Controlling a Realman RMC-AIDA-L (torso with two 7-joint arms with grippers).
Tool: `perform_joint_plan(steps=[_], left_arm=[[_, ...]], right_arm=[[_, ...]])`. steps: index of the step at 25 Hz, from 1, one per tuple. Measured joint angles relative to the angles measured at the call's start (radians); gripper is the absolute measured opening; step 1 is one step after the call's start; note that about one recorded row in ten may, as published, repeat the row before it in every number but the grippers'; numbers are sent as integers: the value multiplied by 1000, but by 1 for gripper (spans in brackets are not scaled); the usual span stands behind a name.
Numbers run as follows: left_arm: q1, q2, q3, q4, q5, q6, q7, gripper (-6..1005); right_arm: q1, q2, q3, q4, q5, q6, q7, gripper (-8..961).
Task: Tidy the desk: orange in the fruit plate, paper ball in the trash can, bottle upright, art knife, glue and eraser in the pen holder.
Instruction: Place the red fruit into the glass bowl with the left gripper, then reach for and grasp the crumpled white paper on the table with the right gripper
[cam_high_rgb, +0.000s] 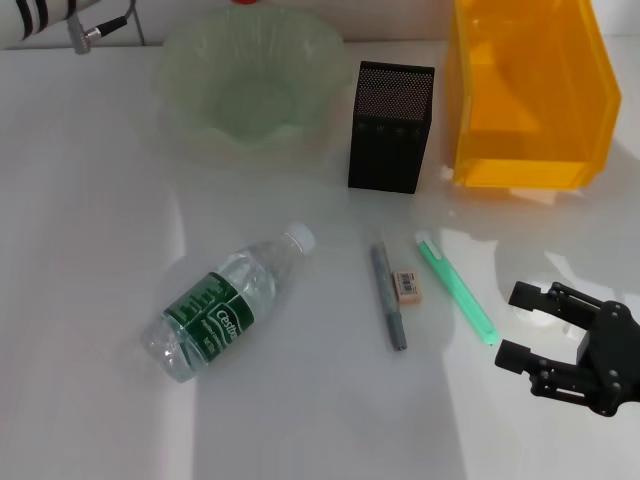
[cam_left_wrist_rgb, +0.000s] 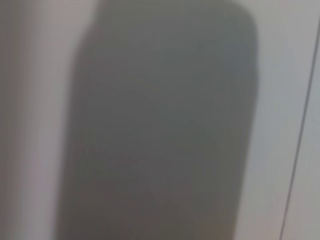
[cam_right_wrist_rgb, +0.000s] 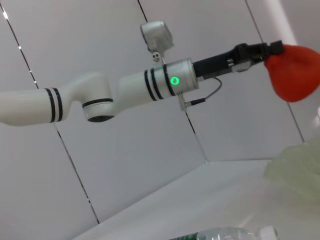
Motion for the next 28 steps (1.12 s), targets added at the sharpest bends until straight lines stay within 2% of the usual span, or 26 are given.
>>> perform_joint_plan(steps=[3,7,19,20,22,23,24,25,26,27,28], left_arm=[[-26,1,0,-42,0,-77,8,101],[-31,-1,0,-60,-6,-92,16,102],[-8,2,2,-57,-62,-42,17,306],[7,3,-5,-50,-71,15,16,323],[7,3,-5,-50,-71,15,16,481],[113,20,-1,26,-132,433,75,560],[142,32,14,48,-110,583,112,609],[142,32,14,48,-110,583,112,659],[181,49,25,70,-48,783,152,708],[202,57,26,79,-5,853,161,731],[230,64,26,85,59,932,170,754]], right_arm=[[3,6,0,7,0,1,-10,833],[7,9,1,12,1,6,-10,833],[21,10,10,25,4,10,-12,832],[21,9,41,23,5,2,-1,832],[21,7,65,17,7,-4,13,832],[22,0,115,-16,13,-24,63,832],[22,0,115,-16,13,-24,63,832],[23,-5,142,-49,20,-43,107,832],[25,-10,160,-92,31,-71,166,832],[29,-15,172,-146,44,-103,237,832],[42,-27,177,-262,78,-174,387,832]])
